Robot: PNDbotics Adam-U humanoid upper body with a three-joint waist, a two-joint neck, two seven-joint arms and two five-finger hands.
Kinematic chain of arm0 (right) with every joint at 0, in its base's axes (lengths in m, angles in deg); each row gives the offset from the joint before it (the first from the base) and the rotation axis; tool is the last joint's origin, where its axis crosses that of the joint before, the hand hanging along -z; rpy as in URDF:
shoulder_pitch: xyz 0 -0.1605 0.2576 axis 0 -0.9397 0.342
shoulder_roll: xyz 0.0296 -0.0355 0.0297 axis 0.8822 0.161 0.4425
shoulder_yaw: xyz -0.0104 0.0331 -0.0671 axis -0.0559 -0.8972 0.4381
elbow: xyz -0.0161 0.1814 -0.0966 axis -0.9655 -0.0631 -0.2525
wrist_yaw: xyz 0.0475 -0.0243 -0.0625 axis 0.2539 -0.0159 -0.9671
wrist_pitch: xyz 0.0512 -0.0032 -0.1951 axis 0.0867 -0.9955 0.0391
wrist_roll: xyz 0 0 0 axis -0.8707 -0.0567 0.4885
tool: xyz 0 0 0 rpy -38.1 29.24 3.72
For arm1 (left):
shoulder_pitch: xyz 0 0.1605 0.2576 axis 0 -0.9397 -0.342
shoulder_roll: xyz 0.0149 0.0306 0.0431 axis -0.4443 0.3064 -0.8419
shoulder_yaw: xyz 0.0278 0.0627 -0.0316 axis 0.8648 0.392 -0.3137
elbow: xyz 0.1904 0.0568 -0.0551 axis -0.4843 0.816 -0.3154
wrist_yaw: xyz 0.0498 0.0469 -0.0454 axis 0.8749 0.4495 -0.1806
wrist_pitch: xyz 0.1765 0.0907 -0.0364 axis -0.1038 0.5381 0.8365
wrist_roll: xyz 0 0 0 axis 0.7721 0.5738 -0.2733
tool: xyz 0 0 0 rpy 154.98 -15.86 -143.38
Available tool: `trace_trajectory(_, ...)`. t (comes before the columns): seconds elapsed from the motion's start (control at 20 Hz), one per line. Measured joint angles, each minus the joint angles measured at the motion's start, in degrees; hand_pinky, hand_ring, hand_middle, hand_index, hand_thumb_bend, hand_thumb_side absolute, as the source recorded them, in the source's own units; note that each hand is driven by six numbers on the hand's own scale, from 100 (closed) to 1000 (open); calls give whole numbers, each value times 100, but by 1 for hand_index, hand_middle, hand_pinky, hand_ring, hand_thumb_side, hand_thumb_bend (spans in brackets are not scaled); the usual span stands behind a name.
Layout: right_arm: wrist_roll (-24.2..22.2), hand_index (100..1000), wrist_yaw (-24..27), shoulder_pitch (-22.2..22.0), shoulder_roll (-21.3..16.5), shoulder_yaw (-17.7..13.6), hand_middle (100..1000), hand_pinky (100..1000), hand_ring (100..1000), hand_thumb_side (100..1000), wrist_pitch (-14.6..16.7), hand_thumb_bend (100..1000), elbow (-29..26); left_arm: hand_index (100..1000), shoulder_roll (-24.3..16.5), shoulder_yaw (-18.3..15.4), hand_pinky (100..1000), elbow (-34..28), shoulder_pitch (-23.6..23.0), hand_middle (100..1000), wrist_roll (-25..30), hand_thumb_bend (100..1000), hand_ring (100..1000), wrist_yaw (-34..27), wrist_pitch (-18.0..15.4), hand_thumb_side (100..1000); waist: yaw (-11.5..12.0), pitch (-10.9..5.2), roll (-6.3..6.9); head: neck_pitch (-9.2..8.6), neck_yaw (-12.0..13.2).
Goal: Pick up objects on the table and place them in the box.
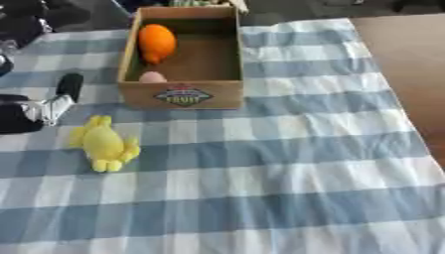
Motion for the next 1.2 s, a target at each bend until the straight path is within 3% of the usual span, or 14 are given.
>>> trace_trajectory(0.25,0,864,8,-3,0,1,722,881,822,567,-26,100,-22,1000,-49,57,752,170,40,893,931,256,903,-42,-150,857,-1,0,4,-1,1)
trace_trajectory(0.5,-13,862,22,-20,0,1,718,881,819,565,-43,100,-44,1000,-49,93,762,267,57,907,1854,341,917,-214,-145,955,-5,0,8,-3,2)
trace_trajectory(0.7,-28,861,23,-22,0,1,713,883,818,564,-58,100,-46,1000,-49,114,777,359,81,919,2114,430,927,-303,100,980,-9,0,11,-7,8)
trace_trajectory(0.9,-48,861,25,-25,0,0,712,884,817,564,-79,100,-50,1000,-49,169,782,510,81,922,2179,443,930,-244,164,995,-24,1,21,-11,10)
trace_trajectory(0.95,-50,860,25,-25,0,0,709,884,815,563,-81,100,-56,1000,-49,180,787,538,81,923,2183,501,934,-222,169,1000,-26,2,22,-11,10)
trace_trajectory(1.2,-75,858,25,-51,0,0,704,886,813,564,-107,100,-81,1000,-42,247,795,742,91,922,2270,553,934,-66,256,1000,-40,29,29,-37,30)
